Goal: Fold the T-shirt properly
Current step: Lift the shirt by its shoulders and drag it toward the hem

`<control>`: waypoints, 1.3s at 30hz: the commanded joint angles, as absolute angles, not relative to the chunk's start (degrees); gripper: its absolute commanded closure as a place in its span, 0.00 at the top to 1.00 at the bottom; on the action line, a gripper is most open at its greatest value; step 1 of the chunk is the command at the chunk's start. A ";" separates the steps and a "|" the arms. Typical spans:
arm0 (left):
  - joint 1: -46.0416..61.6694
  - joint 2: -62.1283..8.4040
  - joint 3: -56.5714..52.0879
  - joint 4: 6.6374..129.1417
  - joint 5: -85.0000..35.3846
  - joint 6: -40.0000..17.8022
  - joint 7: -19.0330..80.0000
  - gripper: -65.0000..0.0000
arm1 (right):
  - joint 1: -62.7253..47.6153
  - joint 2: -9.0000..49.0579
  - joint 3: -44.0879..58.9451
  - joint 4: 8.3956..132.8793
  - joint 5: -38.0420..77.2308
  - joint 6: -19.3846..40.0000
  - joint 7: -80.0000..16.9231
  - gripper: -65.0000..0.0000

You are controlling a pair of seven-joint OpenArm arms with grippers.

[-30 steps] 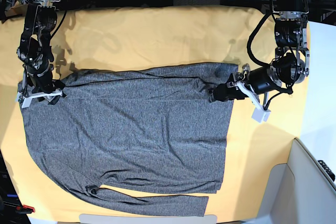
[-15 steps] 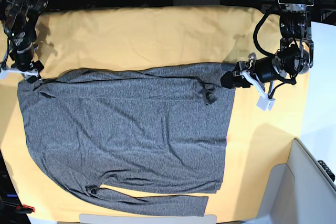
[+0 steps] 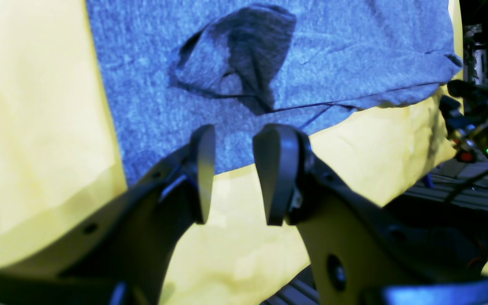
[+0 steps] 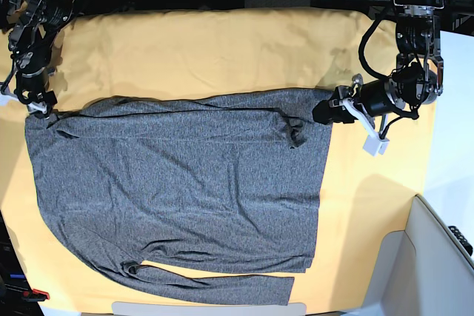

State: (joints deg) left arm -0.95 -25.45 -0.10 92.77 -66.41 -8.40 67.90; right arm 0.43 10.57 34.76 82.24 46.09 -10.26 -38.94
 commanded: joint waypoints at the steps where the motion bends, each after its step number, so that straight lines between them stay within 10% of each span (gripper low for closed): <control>1: -1.80 -26.33 -0.40 93.67 -67.38 -8.57 67.56 0.30 | 1.10 10.68 34.68 81.01 48.40 -10.59 -41.45 0.41; 15: 0.75 -26.77 -3.03 93.14 -67.30 -8.48 68.00 0.30 | 5.23 10.95 34.59 72.66 53.67 -10.51 -41.45 0.40; 23: 3.38 -26.51 -7.52 83.74 -67.56 -8.75 67.56 0.32 | 4.88 11.03 34.33 72.22 53.49 -10.51 -41.98 0.04; 39: 3.30 -22.02 -7.34 82.68 -67.65 -8.75 67.74 0.32 | 4.44 11.03 34.33 72.22 53.41 -10.51 -44.62 0.08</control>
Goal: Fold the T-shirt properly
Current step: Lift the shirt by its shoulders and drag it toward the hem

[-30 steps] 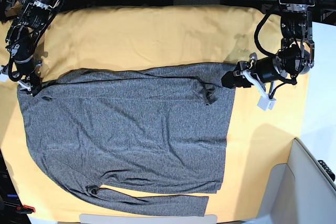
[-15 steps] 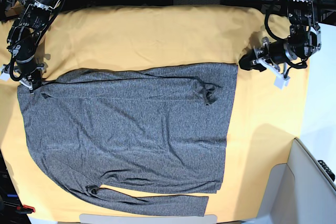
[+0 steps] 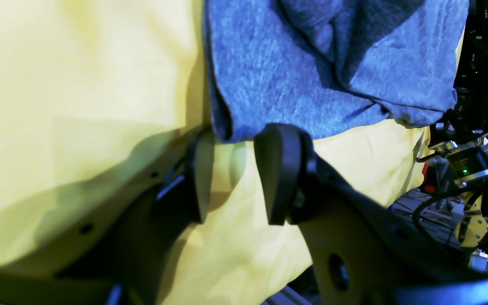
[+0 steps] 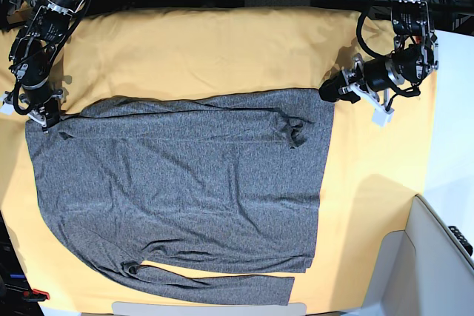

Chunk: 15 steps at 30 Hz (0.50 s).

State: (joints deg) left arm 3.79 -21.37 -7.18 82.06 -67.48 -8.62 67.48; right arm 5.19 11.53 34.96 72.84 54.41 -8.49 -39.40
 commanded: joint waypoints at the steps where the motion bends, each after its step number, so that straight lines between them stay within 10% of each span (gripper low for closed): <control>1: 3.30 -22.02 -7.34 82.68 -67.65 -8.75 67.65 0.31 | 4.18 11.03 34.33 72.31 53.41 -10.51 -44.62 0.08; 15: -0.40 -20.79 -7.43 82.95 -67.74 -8.75 68.09 0.00 | 2.42 13.49 34.24 74.77 53.41 -10.51 -44.88 0.00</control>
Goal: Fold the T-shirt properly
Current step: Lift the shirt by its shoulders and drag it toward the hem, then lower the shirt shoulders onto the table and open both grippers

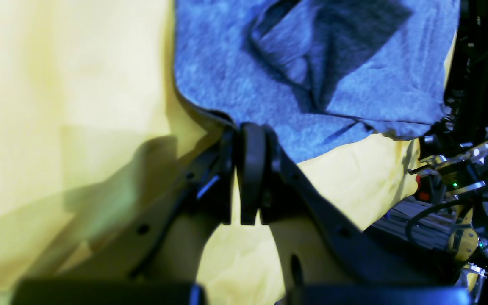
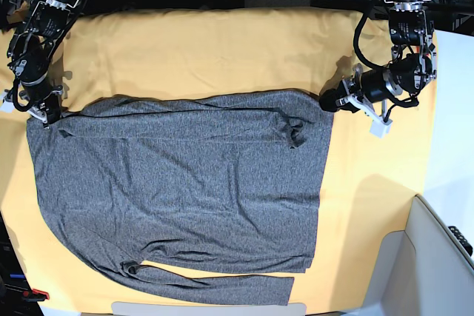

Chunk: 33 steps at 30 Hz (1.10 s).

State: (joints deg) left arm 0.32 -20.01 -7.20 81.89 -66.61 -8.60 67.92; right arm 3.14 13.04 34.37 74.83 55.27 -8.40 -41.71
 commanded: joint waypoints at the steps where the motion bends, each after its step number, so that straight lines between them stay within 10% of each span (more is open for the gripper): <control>1: -0.40 -20.79 -7.43 83.03 -67.74 -8.75 68.09 0.00 | 2.15 13.93 34.24 74.86 53.41 -10.51 -45.58 0.00; 33: -14.73 -20.88 -7.16 84.79 -67.74 -8.75 79.69 0.00 | 17.19 30.11 16.31 78.20 42.59 -10.51 -59.91 0.00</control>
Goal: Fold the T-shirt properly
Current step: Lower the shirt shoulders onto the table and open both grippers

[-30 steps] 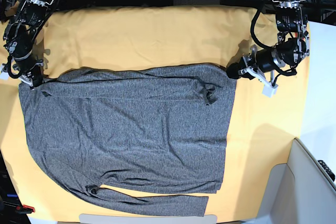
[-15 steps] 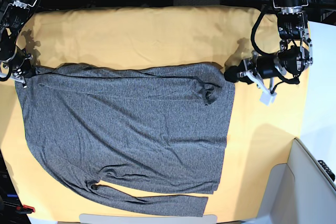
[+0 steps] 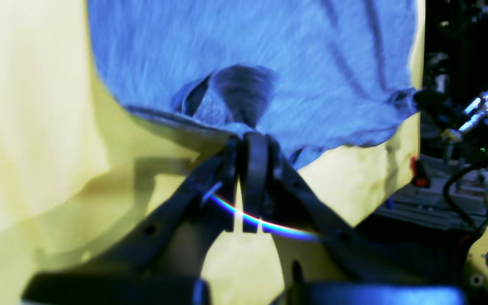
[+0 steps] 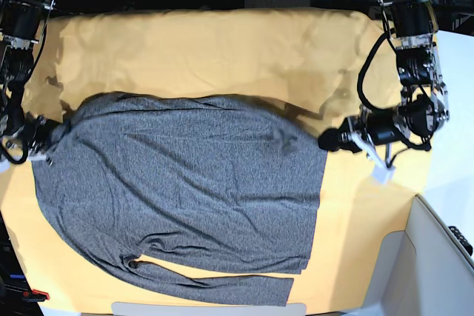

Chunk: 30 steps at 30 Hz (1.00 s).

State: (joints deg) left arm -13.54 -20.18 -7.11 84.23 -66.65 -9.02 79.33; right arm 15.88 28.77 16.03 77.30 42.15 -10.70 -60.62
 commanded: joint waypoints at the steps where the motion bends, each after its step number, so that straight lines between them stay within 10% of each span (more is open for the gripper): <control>1: -16.31 -20.88 -6.29 83.03 -67.74 -8.75 79.69 0.00 | 18.51 29.85 16.22 77.67 39.87 -10.51 -60.09 0.00; 30: -29.32 -23.60 4.53 55.08 -67.30 -8.75 61.58 0.00 | 32.04 22.37 4.79 48.84 5.85 -10.51 -36.18 0.00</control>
